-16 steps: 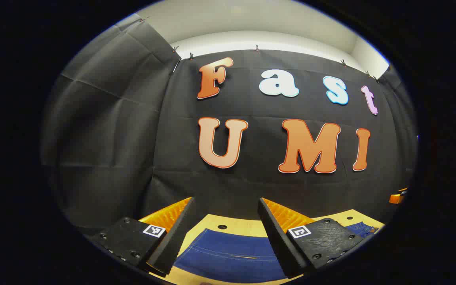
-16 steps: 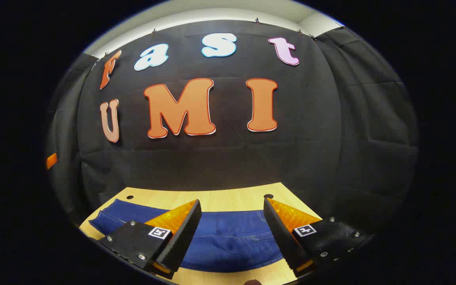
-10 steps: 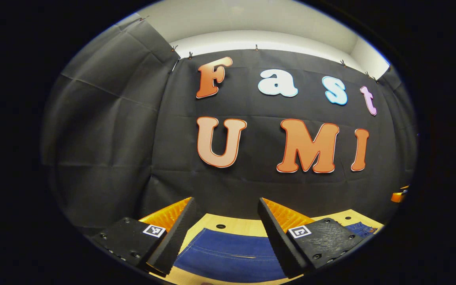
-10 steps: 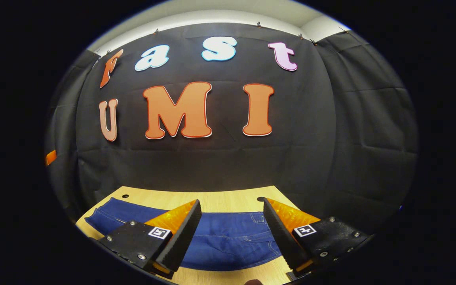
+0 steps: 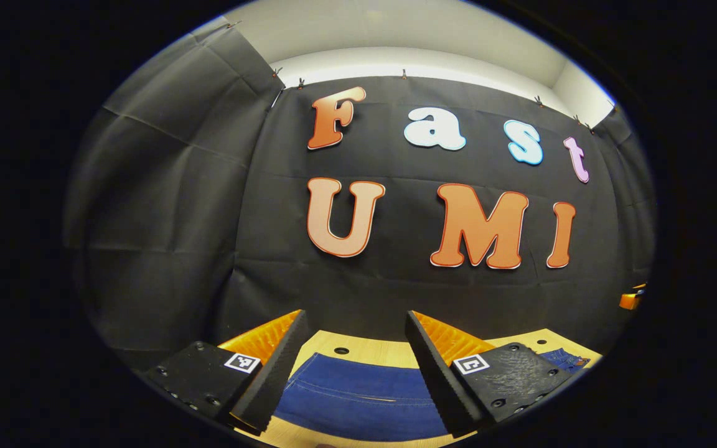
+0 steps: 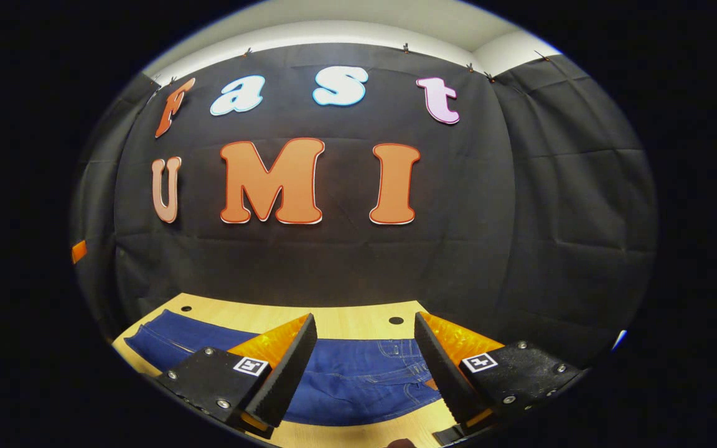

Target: Grasp the waist and the cuffs of the jeans and fold them to make the two legs overlap; first hold the waist and fold one-third of the jeans toward the cuffs, then hold the cuffs and fold the remaining one-third in the same direction to finish folding.

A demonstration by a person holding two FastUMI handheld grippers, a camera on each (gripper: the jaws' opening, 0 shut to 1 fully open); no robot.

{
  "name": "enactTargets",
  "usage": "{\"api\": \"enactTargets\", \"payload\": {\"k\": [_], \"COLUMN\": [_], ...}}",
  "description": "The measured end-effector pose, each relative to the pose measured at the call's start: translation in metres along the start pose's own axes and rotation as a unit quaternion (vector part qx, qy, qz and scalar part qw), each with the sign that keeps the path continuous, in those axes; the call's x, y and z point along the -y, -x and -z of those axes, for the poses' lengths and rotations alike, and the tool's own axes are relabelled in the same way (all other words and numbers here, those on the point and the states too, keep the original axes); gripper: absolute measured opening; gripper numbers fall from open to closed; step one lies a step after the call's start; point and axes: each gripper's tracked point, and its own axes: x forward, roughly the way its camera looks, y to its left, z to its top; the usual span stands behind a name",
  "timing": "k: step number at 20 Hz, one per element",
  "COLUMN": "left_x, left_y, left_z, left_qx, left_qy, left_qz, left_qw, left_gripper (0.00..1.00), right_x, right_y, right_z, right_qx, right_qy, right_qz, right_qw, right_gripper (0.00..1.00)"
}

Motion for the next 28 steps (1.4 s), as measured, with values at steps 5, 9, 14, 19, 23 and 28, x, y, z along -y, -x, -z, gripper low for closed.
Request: {"api": "enactTargets", "payload": {"k": [5, 9, 14, 19, 23, 28], "left_x": [-0.003, -0.007, -0.032, -0.049, -0.052, -0.055], "left_y": [0.002, 0.002, -0.003, -0.006, 0.0, 0.016], "left_z": [0.001, 0.011, 0.036, 0.099, 0.152, 0.239], "left_qx": [-0.001, -0.01, -0.031, -0.09, -0.126, -0.193], "left_qy": [-0.037, -0.056, -0.179, -0.306, -0.431, -0.522], "left_qz": [-0.009, -0.009, 0.003, 0.051, 0.107, 0.19], "left_qw": [0.999, 0.998, 0.983, 0.946, 0.887, 0.808], "left_gripper": [0.94, 0.97, 1.0, 1.0, 0.98, 0.98], "right_x": [-0.017, -0.032, -0.046, -0.056, -0.068, -0.075], "right_y": [-0.004, -0.006, -0.011, -0.017, -0.021, -0.02], "right_z": [0.006, 0.016, 0.036, 0.057, 0.072, 0.095], "right_qx": [-0.014, -0.026, -0.049, -0.075, -0.091, -0.116], "right_qy": [-0.009, -0.003, -0.003, -0.003, -0.009, 0.002], "right_qz": [-0.019, -0.033, -0.044, -0.048, -0.055, -0.059], "right_qw": [1.0, 0.999, 0.998, 0.996, 0.994, 0.991], "right_gripper": [0.97, 1.0, 0.97, 0.98, 0.98, 0.98]}}
